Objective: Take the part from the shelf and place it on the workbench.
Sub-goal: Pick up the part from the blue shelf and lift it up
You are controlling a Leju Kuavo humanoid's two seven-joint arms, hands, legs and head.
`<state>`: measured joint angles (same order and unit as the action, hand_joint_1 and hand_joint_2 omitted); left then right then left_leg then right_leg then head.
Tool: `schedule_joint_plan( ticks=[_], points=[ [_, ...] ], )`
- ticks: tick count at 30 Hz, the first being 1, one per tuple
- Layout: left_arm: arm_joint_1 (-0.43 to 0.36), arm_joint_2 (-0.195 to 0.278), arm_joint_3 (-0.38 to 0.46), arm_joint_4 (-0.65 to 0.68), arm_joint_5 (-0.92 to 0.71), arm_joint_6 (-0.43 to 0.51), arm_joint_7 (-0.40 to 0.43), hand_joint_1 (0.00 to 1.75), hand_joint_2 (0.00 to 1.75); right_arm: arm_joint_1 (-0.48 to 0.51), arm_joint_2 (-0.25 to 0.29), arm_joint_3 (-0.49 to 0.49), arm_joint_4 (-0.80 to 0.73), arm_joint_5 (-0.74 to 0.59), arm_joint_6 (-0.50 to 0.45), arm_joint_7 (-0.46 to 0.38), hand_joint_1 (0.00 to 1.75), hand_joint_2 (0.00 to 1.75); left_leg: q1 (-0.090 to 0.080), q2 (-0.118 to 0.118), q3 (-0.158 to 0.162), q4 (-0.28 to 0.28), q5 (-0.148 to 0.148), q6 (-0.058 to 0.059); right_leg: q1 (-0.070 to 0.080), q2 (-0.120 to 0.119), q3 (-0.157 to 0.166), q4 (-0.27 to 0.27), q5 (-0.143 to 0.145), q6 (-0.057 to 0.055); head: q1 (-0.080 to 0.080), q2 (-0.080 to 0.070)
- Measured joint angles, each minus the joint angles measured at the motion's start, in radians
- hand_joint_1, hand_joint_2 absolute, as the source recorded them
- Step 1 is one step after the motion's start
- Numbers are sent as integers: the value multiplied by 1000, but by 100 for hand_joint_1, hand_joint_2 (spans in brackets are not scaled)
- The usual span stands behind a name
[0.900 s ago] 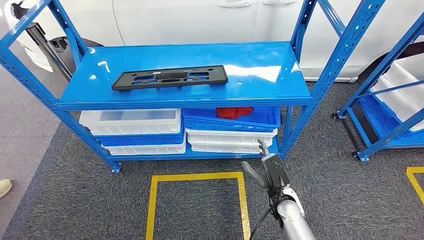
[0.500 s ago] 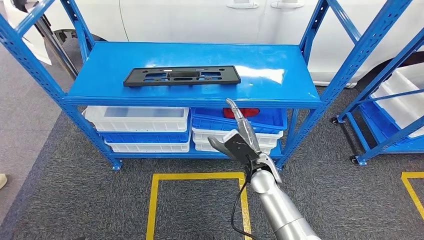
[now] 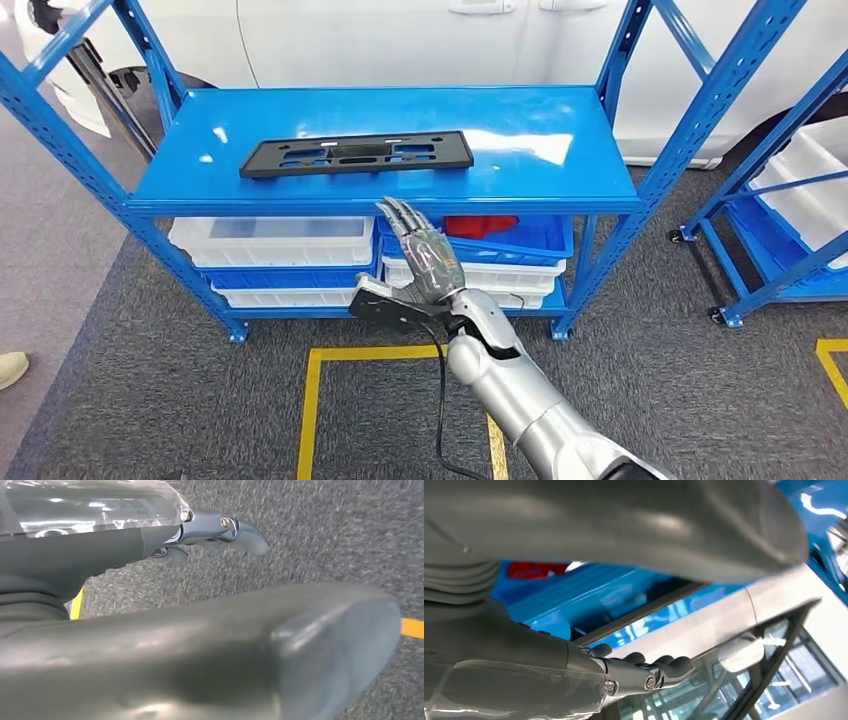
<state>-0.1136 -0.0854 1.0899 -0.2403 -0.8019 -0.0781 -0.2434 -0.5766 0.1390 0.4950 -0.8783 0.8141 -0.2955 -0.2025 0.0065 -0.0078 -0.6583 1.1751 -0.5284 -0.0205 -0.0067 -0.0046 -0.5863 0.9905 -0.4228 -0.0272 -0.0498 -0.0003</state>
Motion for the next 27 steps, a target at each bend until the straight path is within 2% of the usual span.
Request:
schedule_joint_plan(
  ticks=[1,2,3,4,5,6,7,8,10,12,13,14,16,17,18,19,21,22,23,24,27],
  points=[
    [0,0,2,0,-3,0,0,0,0,-8,1,17,20,24,-8,17,0,131,5,0,-32,61,-22,-6,0,0,0,0,-1,0,0,0],
    [0,1,5,0,-6,0,0,0,0,-13,2,32,39,48,-15,34,0,175,10,1,-53,100,-28,-12,-1,-1,0,1,-2,1,0,0],
    [0,1,7,0,-8,0,0,0,0,-18,2,46,56,69,-22,50,0,175,15,1,-57,100,-15,-18,-3,-1,0,3,-3,3,0,0],
    [0,1,10,0,-11,0,0,0,0,-25,3,59,71,90,-29,67,0,175,21,2,-43,64,14,-24,-6,-1,1,7,-6,7,0,0],
    [0,1,12,0,-13,0,0,0,0,-34,4,72,87,111,-36,84,0,175,26,4,-12,-3,53,-30,-9,-1,1,12,-10,13,0,0],
    [-2,0,14,1,-16,0,0,0,0,-44,4,83,103,131,-44,103,0,175,29,4,18,-68,78,-34,-10,0,1,17,-14,20,0,0],
    [-4,0,16,2,-20,0,0,0,0,-55,5,95,119,153,-52,123,0,175,30,3,41,-117,95,-31,-10,1,-2,23,-17,27,0,0],
    [-6,-1,17,4,-23,0,-1,0,0,-68,5,106,136,175,-61,145,0,175,29,1,52,-143,99,-25,-8,2,-5,27,-19,34,0,0],
    [-8,-2,21,7,-29,-1,-1,0,0,-92,4,125,174,215,-78,187,0,175,25,-2,50,-146,97,-3,-6,4,-9,28,-17,44,1,0],
    [-11,-2,23,8,-36,-2,-2,0,0,-118,4,132,214,241,-98,225,0,175,24,-2,49,-147,100,14,-11,4,-13,38,-27,54,1,0],
    [-14,-2,24,8,-40,-3,-2,0,0,-134,4,133,239,251,-111,243,0,175,23,-1,49,-148,102,21,-13,4,-26,68,-46,57,1,0],
    [-16,-2,26,8,-45,-4,-2,0,0,-151,4,133,265,260,-126,260,0,175,22,-1,49,-149,103,27,-13,4,-50,121,-76,59,1,0],
    [-20,-2,29,8,-54,-6,-3,0,0,-182,3,133,320,279,-155,293,0,175,16,0,47,-149,103,35,-12,4,-118,262,-138,58,1,0],
    [-20,-2,30,8,-58,-6,-3,0,0,-194,2,134,346,292,-167,308,0,175,13,0,47,-149,103,37,-11,4,-145,315,-152,56,1,0],
    [-21,-2,32,8,-62,-7,-3,0,0,-204,1,136,369,307,-177,325,0,175,10,0,47,-149,103,38,-9,4,-155,332,-147,52,1,0],
    [-22,-2,34,9,-66,-8,-3,0,0,-215,1,141,390,325,-187,342,0,175,7,-1,48,-149,103,39,-5,4,-147,312,-125,46,1,0],
    [-25,-4,38,10,-73,-8,-3,0,0,-239,0,156,421,365,-206,375,0,175,2,-2,50,-149,103,39,6,5,-87,178,-55,24,1,0],
    [-28,-5,40,12,-75,-8,-3,0,0,-254,0,166,436,388,-216,392,0,175,-1,-2,49,-148,102,38,11,4,-56,111,-30,15,1,0],
    [-31,-6,42,14,-78,-8,-3,0,0,-269,0,176,450,411,-226,409,0,175,-2,-2,48,-148,103,36,15,3,-36,63,-15,9,1,0],
    [-33,-7,43,16,-80,-9,-4,0,0,-281,1,186,464,436,-235,426,0,175,-2,-1,46,-148,103,33,19,2,-26,39,-11,7,1,0],
    [-36,-6,45,18,-86,-9,-4,0,0,-304,2,221,504,511,-252,477,0,175,1,0,42,-142,98,19,16,1,-20,25,-6,8,1,0]
  ],
)
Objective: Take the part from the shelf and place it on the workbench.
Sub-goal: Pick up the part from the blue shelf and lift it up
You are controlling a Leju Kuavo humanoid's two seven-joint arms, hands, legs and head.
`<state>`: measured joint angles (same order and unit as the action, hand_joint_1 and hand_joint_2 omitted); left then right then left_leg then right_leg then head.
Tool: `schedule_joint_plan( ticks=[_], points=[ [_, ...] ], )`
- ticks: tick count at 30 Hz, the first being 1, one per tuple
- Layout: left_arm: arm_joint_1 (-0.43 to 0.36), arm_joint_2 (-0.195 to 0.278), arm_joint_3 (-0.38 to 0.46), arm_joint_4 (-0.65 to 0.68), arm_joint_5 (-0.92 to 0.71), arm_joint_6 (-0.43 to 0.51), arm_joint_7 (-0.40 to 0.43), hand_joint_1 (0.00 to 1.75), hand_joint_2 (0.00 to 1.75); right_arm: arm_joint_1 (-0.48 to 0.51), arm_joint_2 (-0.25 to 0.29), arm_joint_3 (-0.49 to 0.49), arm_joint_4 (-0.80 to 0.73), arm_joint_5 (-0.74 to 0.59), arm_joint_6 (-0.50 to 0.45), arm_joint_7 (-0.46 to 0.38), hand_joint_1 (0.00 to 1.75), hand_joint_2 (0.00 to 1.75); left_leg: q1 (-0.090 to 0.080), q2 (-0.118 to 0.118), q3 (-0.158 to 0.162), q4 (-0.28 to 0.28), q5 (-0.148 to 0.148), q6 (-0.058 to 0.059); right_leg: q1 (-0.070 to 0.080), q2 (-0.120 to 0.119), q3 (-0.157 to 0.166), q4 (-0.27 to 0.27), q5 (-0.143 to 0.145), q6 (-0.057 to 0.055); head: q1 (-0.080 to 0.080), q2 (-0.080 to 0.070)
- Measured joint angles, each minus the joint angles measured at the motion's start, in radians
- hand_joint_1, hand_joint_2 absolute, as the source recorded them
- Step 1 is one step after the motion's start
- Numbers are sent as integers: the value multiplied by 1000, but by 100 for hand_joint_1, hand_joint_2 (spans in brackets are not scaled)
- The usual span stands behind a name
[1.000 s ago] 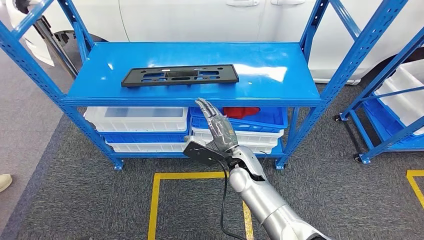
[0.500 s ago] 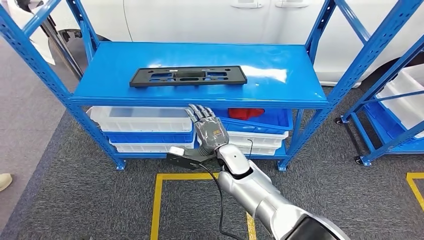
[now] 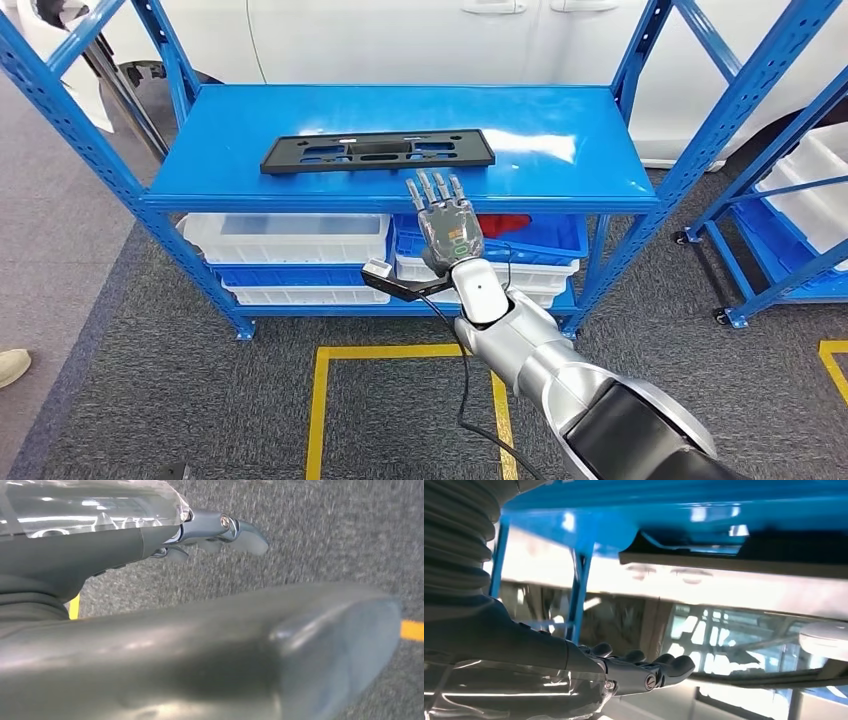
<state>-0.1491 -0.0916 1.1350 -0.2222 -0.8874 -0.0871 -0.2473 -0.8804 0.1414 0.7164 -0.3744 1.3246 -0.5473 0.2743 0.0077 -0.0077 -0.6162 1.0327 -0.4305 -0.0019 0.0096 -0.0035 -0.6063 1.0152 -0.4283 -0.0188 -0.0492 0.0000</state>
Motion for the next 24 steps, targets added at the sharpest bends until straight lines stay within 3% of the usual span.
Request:
schedule_joint_plan(
  ticks=[2,4,6,7,10,12,16,17,19,21,22,24],
  points=[
    [-2,0,0,1,-5,0,0,0,0,-19,7,27,26,59,-10,34,0,175,2,1,-22,54,-35,-11,-8,-1,5,-10,5,-4,0,0],
    [-2,-1,0,1,-8,1,0,0,0,-32,14,50,43,120,-18,65,0,175,7,2,-75,171,-92,-22,-10,-1,7,-11,4,-6,0,0],
    [-2,0,1,1,-10,1,0,0,0,-33,19,67,56,167,-20,85,0,175,13,2,-115,253,-112,-30,-13,-2,7,-10,3,-5,0,0],
    [-1,1,1,1,-11,1,0,0,0,-32,21,75,61,182,-20,90,0,175,16,2,-112,244,-96,-35,-15,-2,7,-9,2,-3,0,0],
    [-2,1,1,1,-10,1,-1,0,0,-34,28,89,72,197,-20,97,0,175,24,6,-31,72,-12,-43,-20,0,6,5,-9,13,0,0],
    [-4,1,1,2,-9,1,-2,0,0,-36,31,93,77,198,-19,98,0,175,22,6,-1,9,-2,-32,-17,1,2,13,-14,25,0,0],
    [-3,1,2,4,-7,1,-2,0,0,-37,32,99,85,197,-13,98,0,175,18,3,0,3,-3,2,-21,-1,-5,30,-28,44,0,0],
    [-3,1,3,4,-7,1,-2,0,0,-37,32,100,86,196,-11,98,0,175,18,3,2,2,-2,8,-22,0,-22,65,-49,48,0,0],
    [-3,1,3,4,-6,1,-3,0,0,-36,32,100,90,194,-9,98,0,175,15,3,3,1,-4,16,-22,0,-86,189,-104,50,0,0],
    [-3,1,5,4,-6,1,-5,0,0,-32,31,100,95,193,-7,99,0,175,10,2,4,2,-6,21,-21,1,-145,290,-126,48,0,0],
    [-2,1,5,4,-6,1,-5,0,0,-30,31,100,98,193,-6,99,0,175,7,1,7,2,-8,23,-20,1,-152,292,-111,43,0,0],
    [-3,0,6,4,-6,1,-7,0,0,-31,30,100,101,192,-6,100,0,175,0,-2,15,1,-13,25,-12,2,-110,185,-37,24,0,0]
  ],
)
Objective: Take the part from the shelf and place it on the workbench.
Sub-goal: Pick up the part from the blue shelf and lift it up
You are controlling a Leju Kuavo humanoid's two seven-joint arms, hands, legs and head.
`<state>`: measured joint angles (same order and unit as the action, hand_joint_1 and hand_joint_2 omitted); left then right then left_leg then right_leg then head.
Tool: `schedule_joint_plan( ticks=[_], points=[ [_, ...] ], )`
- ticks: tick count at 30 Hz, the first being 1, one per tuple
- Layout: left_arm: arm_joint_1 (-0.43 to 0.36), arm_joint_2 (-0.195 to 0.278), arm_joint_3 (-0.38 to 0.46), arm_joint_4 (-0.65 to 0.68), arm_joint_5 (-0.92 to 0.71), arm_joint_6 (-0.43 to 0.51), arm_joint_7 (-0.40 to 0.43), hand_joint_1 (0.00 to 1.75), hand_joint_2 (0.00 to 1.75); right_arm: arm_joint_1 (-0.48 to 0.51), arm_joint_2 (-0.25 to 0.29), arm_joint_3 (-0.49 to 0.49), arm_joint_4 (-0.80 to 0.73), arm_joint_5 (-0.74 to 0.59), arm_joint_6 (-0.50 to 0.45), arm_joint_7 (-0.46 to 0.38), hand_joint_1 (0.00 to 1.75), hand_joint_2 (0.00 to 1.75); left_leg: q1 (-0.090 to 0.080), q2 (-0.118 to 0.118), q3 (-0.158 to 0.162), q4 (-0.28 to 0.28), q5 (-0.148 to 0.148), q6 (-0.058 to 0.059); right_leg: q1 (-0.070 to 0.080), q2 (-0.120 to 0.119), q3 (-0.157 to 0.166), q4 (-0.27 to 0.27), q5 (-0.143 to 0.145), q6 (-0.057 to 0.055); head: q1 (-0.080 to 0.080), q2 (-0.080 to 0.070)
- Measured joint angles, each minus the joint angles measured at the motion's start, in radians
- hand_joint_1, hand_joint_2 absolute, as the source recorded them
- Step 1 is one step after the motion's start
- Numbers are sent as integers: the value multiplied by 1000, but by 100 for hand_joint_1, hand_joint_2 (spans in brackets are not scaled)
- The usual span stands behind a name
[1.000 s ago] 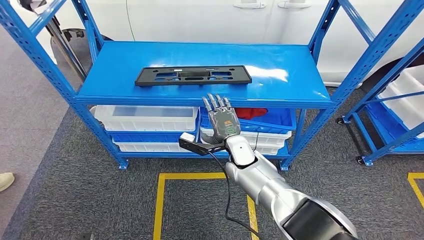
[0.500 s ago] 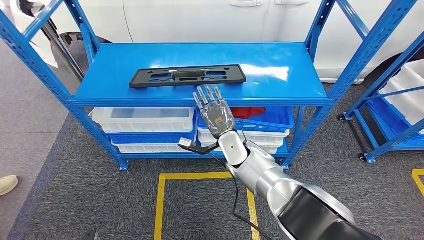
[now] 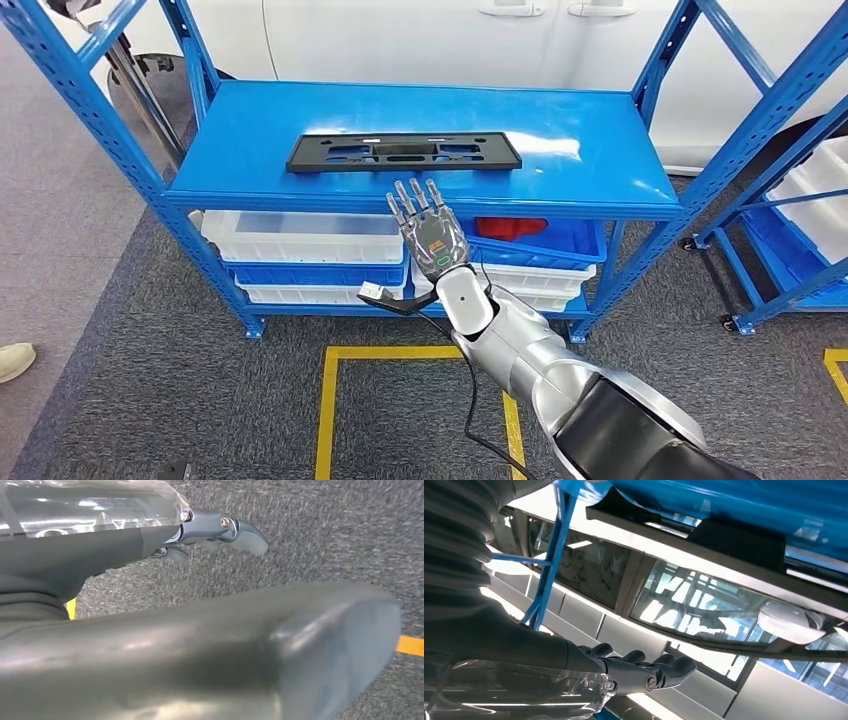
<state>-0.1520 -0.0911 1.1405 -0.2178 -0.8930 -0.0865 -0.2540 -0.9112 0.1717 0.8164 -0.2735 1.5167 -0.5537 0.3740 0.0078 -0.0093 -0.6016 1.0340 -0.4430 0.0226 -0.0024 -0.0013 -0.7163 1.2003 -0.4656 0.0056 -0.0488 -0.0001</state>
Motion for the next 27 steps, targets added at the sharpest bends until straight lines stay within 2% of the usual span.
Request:
schedule_joint_plan(
  ticks=[2,3,5,7,8,9,11,12,13,14,16,17,18,19,21,23,24,26,27],
  points=[
    [-1,-2,0,2,0,0,-2,0,0,-3,0,0,0,-1,0,0,0,175,-4,-1,5,-1,-5,-3,11,0,56,-124,50,-24,-1,0],
    [-2,-3,0,3,0,-1,-2,0,0,-5,0,0,0,-2,0,0,0,175,-3,0,6,-2,-6,-6,17,-1,71,-157,57,-31,-1,0],
    [-4,-3,1,4,-1,-1,-3,0,0,-6,-1,0,1,-3,0,0,0,175,1,1,8,-7,-7,-16,22,-1,77,-176,55,-35,-1,0],
    [-4,-3,1,4,-2,-1,-3,0,0,-5,-2,0,1,-4,0,0,0,175,1,3,10,-3,-14,-26,15,-2,94,-198,60,-34,-1,0],
    [-5,-3,1,4,-2,-1,-4,0,0,-6,-1,-1,0,-4,0,0,0,175,1,3,2,20,-28,-31,10,-3,105,-210,62,-33,-1,0],
    [-5,-2,1,4,-3,-1,-4,0,0,-6,0,-1,0,-5,0,0,0,175,2,4,-19,65,-50,-35,6,-4,115,-219,64,-32,-1,0],
    [-3,-2,1,4,-2,-1,-4,0,0,-4,1,-3,1,-6,0,0,0,175,6,4,-88,192,-97,-44,5,-4,123,-221,59,-34,-1,0],
    [-2,-1,1,4,-2,-1,-4,0,0,-2,2,-4,2,-6,0,0,0,175,8,4,-118,238,-106,-48,4,-4,125,-220,56,-33,-1,0],
    [-1,-1,1,4,-2,-1,-4,0,0,0,2,-5,3,-6,0,-1,0,175,11,4,-132,250,-94,-52,2,-3,128,-218,51,-31,-1,0],
    [0,0,1,4,-2,-1,-4,0,0,2,2,-6,3,-6,1,-1,0,175,13,5,-127,223,-64,-55,0,-2,131,-213,46,-28,-1,0],
    [0,0,1,4,-1,-1,-4,0,0,2,2,-7,4,-6,1,-1,0,175,18,7,-74,95,10,-61,-4,-1,137,-201,30,-18,-1,0],
    [-1,0,1,4,-1,-1,-4,0,0,1,2,-8,4,-6,1,-1,0,175,18,7,-49,41,31,-57,-3,-1,138,-194,23,-12,-1,0],
    [-1,0,1,5,-1,-1,-4,0,0,1,2,-10,4,-6,1,-1,0,175,17,7,-33,8,38,-51,-2,0,137,-188,17,-6,-1,0],
    [-1,0,1,5,0,-1,-4,0,0,0,2,-12,4,-7,1,-2,0,175,15,6,-28,-2,33,-43,0,1,136,-186,14,-1,-1,0],
    [1,0,2,5,0,-1,-5,0,0,0,2,-20,4,-20,1,-13,0,175,13,5,-27,-5,30,-26,-1,0,136,-185,10,8,-1,0],
    [1,0,2,5,1,-1,-5,0,0,0,2,-35,4,-50,3,-42,0,175,14,4,-23,-7,28,-13,-3,0,125,-153,-12,18,-1,0],
    [0,0,3,5,1,-1,-6,0,0,0,2,-46,4,-66,9,-62,0,131,15,4,-20,-8,27,-8,-4,0,102,-106,-36,21,-1,0],
    [0,0,3,5,2,-1,-7,0,0,3,1,-68,4,-88,22,-96,0,44,12,3,-17,-8,22,-2,-5,0,29,26,-85,24,-1,0],
    [1,0,4,5,2,-1,-7,0,0,7,1,-77,5,-95,28,-109,0,0,11,3,-15,-8,20,0,-5,0,-6,81,-97,24,-1,0]
  ],
)
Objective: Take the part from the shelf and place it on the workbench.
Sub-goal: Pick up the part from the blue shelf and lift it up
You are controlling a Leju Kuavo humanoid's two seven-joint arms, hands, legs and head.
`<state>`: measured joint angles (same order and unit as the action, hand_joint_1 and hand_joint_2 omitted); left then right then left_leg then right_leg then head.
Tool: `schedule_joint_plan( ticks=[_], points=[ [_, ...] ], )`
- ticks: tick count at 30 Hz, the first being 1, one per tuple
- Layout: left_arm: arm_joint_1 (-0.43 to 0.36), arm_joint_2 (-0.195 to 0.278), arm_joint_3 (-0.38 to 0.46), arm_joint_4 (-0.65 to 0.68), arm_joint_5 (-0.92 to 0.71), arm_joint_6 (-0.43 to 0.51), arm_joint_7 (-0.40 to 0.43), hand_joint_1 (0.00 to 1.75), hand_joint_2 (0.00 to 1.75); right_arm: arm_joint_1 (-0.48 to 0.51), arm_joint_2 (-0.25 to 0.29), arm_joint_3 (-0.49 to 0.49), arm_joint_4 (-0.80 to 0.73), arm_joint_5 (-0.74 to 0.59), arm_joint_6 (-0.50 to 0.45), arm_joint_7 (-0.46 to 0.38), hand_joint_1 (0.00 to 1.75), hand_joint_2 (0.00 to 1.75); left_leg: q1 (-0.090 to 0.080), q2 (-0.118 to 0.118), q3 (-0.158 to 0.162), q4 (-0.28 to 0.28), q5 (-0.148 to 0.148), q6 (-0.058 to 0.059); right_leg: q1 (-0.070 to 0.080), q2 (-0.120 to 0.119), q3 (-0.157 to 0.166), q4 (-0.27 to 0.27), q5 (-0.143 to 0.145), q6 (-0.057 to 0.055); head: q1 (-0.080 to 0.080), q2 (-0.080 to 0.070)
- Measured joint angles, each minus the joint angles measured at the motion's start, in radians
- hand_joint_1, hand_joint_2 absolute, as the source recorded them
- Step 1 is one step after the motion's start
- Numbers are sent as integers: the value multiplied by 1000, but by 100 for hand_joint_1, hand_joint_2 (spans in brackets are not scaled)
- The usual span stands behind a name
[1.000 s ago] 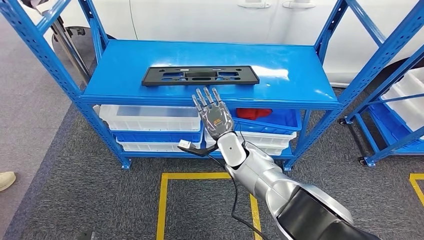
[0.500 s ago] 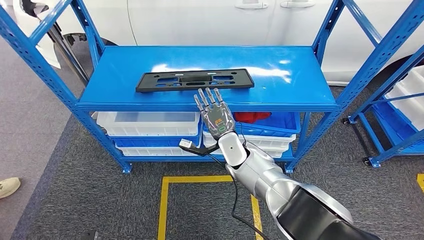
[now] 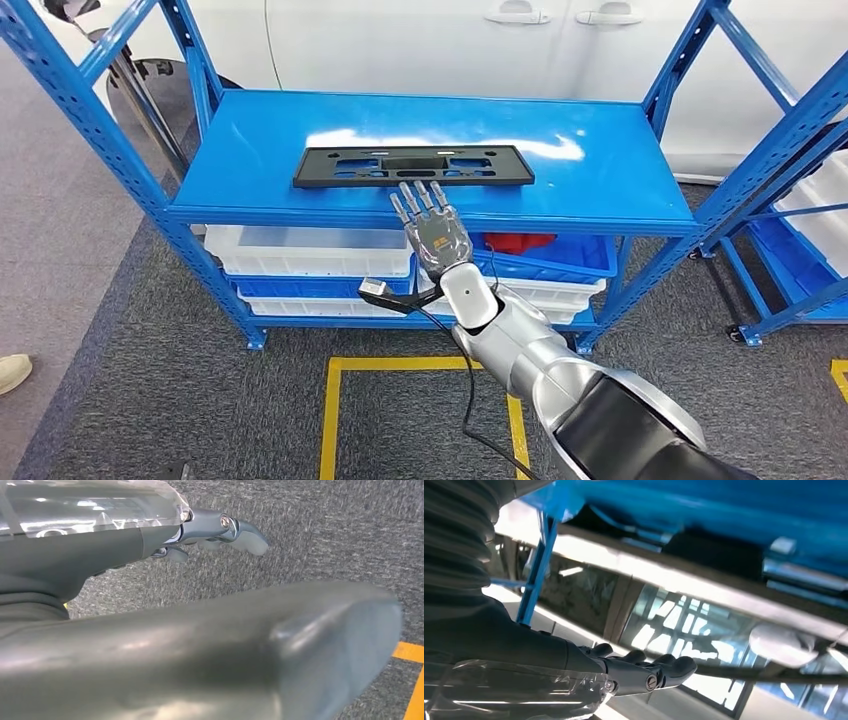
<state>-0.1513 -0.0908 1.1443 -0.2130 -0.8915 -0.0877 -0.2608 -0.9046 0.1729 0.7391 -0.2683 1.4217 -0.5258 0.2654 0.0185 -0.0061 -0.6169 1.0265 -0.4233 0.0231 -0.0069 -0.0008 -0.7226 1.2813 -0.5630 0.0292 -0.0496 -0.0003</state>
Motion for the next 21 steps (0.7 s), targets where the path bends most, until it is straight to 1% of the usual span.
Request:
schedule_joint_plan(
  ticks=[1,2,3,4,5,6,7,8,10,11,12,13,14,15,16,17,18,19,20,21],
  points=[
    [0,0,0,0,0,0,0,0,0,3,0,-7,1,-4,3,-8,0,0,-2,1,3,0,-3,2,1,0,-20,22,5,-3,0,0],
    [0,0,1,0,0,0,0,0,0,5,0,-14,1,-8,4,-14,0,0,-4,2,7,0,-6,3,2,0,-23,9,29,-8,0,0],
    [0,0,1,0,0,0,-1,0,0,5,0,-22,1,-13,4,-20,0,0,-7,4,13,0,-10,3,6,-4,-6,-42,68,-17,0,0],
    [1,-1,1,0,0,0,-1,0,0,4,0,-30,0,-18,4,-26,0,0,-9,6,20,-1,-15,3,13,-16,22,-113,111,-31,0,0],
    [1,-2,1,1,0,0,-2,0,0,1,0,-39,-1,-22,3,-30,0,44,-13,9,25,-1,-19,2,21,-30,51,-181,141,-44,0,0],
    [2,-3,1,1,0,-1,-3,0,0,-2,2,-47,-2,-24,2,-33,0,87,-15,12,29,-2,-23,-1,28,-42,71,-229,158,-54,0,0],
    [3,-4,2,2,0,-1,-3,0,0,-5,4,-53,-4,-20,2,-31,0,131,-16,16,30,-2,-26,-5,33,-50,81,-254,161,-59,0,0],
    [4,-4,2,2,0,-1,-3,0,0,-7,6,-57,-5,-11,3,-27,0,175,-17,22,32,-4,-29,-10,35,-46,84,-260,156,-60,0,0],
    [3,-3,3,2,0,-1,-4,0,0,-7,9,-60,-6,11,8,-13,0,175,-19,31,37,-4,-36,-19,28,-34,95,-276,159,-60,0,0],
    [2,-3,3,2,0,-1,-5,0,0,-8,11,-61,-6,20,13,-6,0,175,-19,31,34,10,-47,-24,24,-31,104,-286,160,-61,0,0],
    [1,-3,3,3,0,-1,-6,0,0,-8,14,-61,-7,27,19,-1,0,175,-18,27,21,44,-66,-29,19,-28,114,-295,160,-61,0,0],
    [1,-3,3,3,0,-1,-6,0,0,-9,18,-61,-7,32,23,4,0,175,-15,22,-5,100,-90,-33,17,-26,120,-299,158,-63,0,0],
    [2,-2,3,3,0,0,-6,0,0,-8,21,-61,-7,37,26,8,0,175,-12,19,-41,166,-116,-38,16,-23,124,-299,155,-64,0,0],
    [3,-2,3,3,0,0,-6,0,0,-6,24,-61,-7,41,28,12,0,175,-9,17,-77,224,-132,-42,15,-20,127,-298,151,-64,0,0],
    [4,-1,3,3,0,0,-6,0,0,-3,25,-61,-6,46,28,15,0,175,-7,17,-102,256,-131,-47,14,-17,131,-296,146,-63,0,0],
    [5,0,3,3,0,1,-6,0,0,-1,25,-61,-6,48,28,17,0,175,-4,17,-109,252,-111,-50,13,-15,135,-293,140,-61,0,0],
    [5,0,3,3,0,1,-6,0,0,0,25,-61,-6,50,28,19,0,175,-2,17,-98,210,-74,-53,10,-13,140,-288,133,-57,0,0],
    [5,0,3,3,0,1,-6,0,0,1,26,-61,-6,51,28,19,0,175,2,18,-73,143,-32,-56,7,-12,146,-281,123,-52,0,0],
    [5,0,3,3,0,1,-6,0,0,0,26,-61,-6,52,28,20,0,175,2,18,-46,83,-4,-57,7,-11,149,-274,114,-46,0,0],
    [4,0,3,3,0,1,-6,0,0,0,27,-61,-6,52,28,19,0,175,2,17,-25,37,12,-53,8,-9,150,-267,106,-40,0,0]
  ],
)
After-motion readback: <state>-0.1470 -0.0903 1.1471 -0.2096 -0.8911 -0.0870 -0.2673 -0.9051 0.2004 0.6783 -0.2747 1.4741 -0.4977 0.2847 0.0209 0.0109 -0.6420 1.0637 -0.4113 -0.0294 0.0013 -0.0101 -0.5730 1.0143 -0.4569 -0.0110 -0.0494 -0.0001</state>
